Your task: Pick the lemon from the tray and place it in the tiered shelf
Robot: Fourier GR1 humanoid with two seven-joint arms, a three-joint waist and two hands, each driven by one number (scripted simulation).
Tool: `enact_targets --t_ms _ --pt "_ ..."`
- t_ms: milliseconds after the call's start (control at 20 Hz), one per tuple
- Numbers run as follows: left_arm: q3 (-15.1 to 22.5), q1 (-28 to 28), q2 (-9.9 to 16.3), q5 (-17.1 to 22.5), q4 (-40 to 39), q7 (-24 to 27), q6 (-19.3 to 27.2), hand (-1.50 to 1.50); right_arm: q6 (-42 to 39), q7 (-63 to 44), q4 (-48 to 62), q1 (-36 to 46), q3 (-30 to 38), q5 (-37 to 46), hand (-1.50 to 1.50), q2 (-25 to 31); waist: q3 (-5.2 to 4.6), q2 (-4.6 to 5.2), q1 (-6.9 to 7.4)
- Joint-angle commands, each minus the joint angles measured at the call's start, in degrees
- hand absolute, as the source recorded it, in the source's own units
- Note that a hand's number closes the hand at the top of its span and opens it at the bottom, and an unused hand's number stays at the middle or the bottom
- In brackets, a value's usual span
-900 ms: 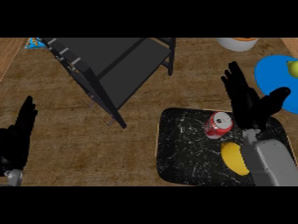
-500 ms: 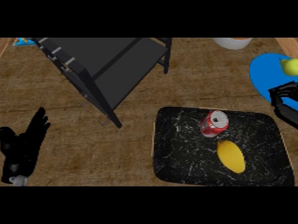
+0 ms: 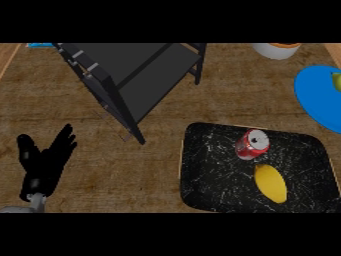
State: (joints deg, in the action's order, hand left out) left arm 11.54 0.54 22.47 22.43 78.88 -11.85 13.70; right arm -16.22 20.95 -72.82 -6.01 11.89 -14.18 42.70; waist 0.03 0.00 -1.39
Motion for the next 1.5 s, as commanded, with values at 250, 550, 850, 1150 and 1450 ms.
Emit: enact_targets --t_ms 250,550,850,1150,1450 --pt "-2.46 -3.06 1.55 0.41 -0.86 1.55 -4.37 0.00 -12.56 -4.64 -17.30 -11.42 1.95 -2.59 -1.50 7.93 -0.14 -0.26 0.71" --pt "-1.99 0.23 -0.69 -1.12 -0.39 -0.98 -1.80 0.00 -7.01 -23.97 -33.35 -11.49 -0.80 -1.37 -1.50 8.53 -0.16 -0.19 1.04" --pt "-3.08 5.70 -2.14 -1.39 -6.62 -0.37 -3.84 0.00 3.15 -45.89 -47.72 -7.52 -4.50 0.25 -1.50 6.52 -0.19 0.13 1.18" --pt "-3.94 3.45 -1.90 -1.70 -4.00 -0.68 -5.52 0.00 6.93 -57.72 -47.70 -0.54 -16.23 12.95 -1.50 1.43 -0.08 0.09 1.88" --pt "-4.12 1.58 -3.31 -3.32 -0.83 -2.43 -4.61 0.00 3.66 -65.48 -50.23 0.63 -21.74 19.17 -1.50 -1.67 -0.05 -0.06 1.55"
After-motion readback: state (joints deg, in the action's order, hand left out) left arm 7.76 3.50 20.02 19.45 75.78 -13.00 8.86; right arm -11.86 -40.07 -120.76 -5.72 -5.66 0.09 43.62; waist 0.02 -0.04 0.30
